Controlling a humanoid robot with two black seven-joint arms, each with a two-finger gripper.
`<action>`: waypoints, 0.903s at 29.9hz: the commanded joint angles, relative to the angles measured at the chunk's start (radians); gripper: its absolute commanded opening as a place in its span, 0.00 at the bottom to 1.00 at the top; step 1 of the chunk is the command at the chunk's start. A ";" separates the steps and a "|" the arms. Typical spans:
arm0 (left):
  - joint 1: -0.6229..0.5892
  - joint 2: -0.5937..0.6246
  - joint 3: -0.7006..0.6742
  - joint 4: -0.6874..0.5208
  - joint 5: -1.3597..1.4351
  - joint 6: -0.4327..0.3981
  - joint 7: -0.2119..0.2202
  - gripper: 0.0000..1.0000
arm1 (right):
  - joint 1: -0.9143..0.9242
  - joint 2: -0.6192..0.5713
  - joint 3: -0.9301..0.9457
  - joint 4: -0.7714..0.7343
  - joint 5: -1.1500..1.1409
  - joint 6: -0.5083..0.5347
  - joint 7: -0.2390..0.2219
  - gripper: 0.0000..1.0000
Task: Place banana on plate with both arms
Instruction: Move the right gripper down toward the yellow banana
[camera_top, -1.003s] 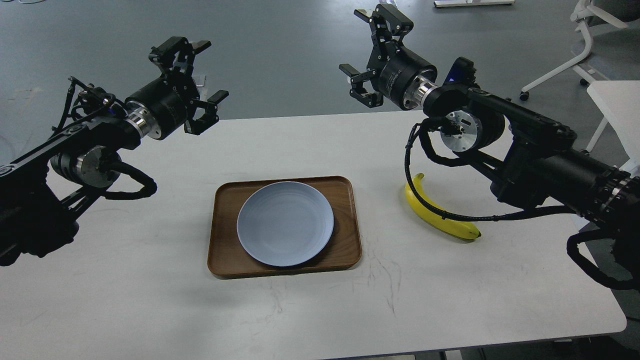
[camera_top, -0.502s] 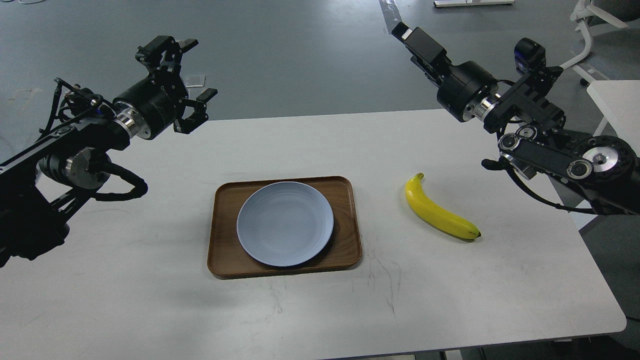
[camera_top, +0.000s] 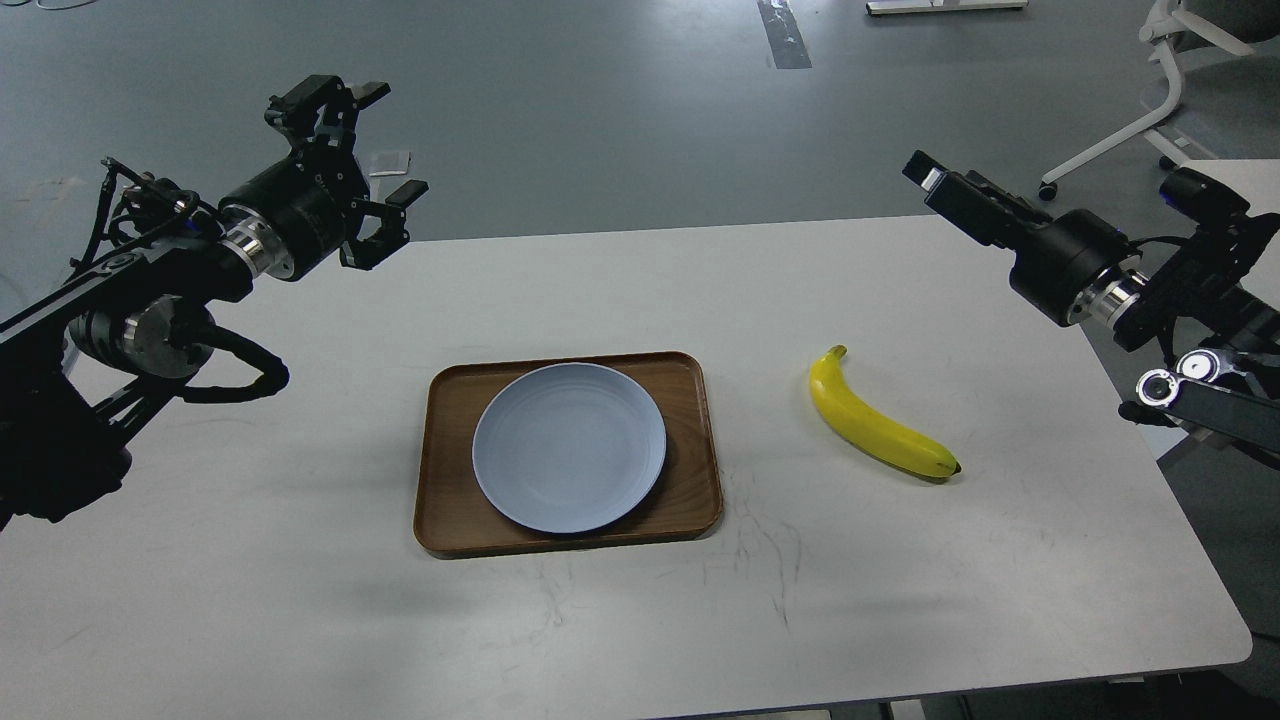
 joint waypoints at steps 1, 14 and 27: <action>0.004 0.001 0.001 0.000 0.007 0.001 -0.003 0.98 | -0.006 -0.014 -0.004 0.013 -0.005 0.002 0.006 1.00; 0.009 0.004 0.006 -0.003 0.012 0.003 -0.008 0.98 | -0.110 0.020 -0.012 -0.034 -0.249 0.002 -0.006 1.00; 0.015 0.002 0.015 -0.001 0.026 0.003 -0.008 0.98 | -0.134 0.118 -0.127 -0.251 -0.252 0.012 -0.014 1.00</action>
